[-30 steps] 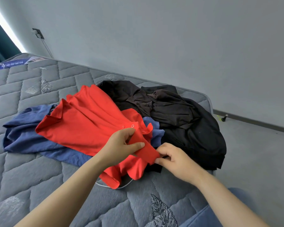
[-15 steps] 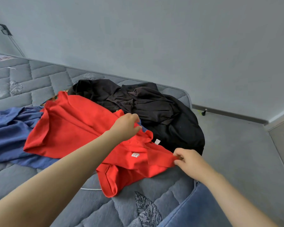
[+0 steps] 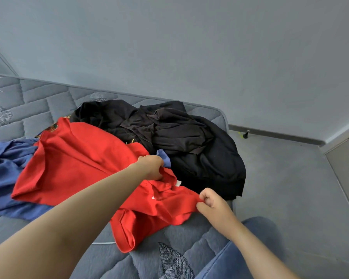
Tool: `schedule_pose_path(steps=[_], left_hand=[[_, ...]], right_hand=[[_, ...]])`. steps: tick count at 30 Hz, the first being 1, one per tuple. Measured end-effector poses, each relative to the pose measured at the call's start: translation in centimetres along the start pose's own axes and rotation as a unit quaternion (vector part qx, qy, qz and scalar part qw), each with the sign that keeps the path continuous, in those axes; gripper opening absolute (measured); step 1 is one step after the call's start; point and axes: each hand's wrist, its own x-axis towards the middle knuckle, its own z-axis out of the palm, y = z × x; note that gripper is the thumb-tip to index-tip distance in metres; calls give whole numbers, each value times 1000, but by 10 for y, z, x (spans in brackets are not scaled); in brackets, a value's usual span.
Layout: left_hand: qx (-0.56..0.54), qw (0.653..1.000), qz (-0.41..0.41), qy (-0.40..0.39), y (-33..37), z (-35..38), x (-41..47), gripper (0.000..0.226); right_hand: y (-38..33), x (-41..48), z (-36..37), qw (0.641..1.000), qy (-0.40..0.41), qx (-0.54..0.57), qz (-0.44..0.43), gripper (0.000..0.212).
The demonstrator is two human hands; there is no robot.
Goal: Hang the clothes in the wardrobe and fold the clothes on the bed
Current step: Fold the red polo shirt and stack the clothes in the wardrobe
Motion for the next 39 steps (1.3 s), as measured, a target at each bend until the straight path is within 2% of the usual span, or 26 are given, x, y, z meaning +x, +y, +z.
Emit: schedule_pose_path(steps=[4,7,10,13,16,18,23,26,28,30,32,34,39], left_hand=[[-108,988,29,111,-14,-13,-13,26],[-164,969,40,179,-23,-22,-22,18],[-193,946,75,250,-27,-31,-32,8],[-220,926,105,288,-28,-46,-45,15],[-235,908,133,321,-28,-69,-60,18],[-252,894,151,339,-28,-88,-70,18],[-282,862,168,387,-26,-141,-87,17],[-291,850,181,400,-23,-169,-94,15],[-265,849,182,420,-20,-190,-98,15],[-241,842,174,449,-19,-215,-105,13],[-228,831,165,479,-19,-242,-116,9],[-221,820,167,502,-19,-270,-129,8],[-204,803,199,523,-22,-328,-167,17]], right_hand=[[-5,5,3,989,74,125,21,16],[-8,9,7,963,82,253,49,13],[-15,14,14,938,91,326,76,7],[-27,17,17,915,106,379,91,24],[-43,16,4,897,87,428,69,35],[-59,12,-14,900,30,432,43,40],[-93,4,-74,927,-116,352,56,34],[-118,2,-106,965,-101,242,28,34],[-141,5,-127,988,-24,152,-25,34],[-171,8,-151,990,94,41,-92,24],[-205,10,-175,965,202,-64,-155,14],[-238,10,-197,930,275,-137,-200,14],[-304,-5,-232,858,384,-224,-258,18]])
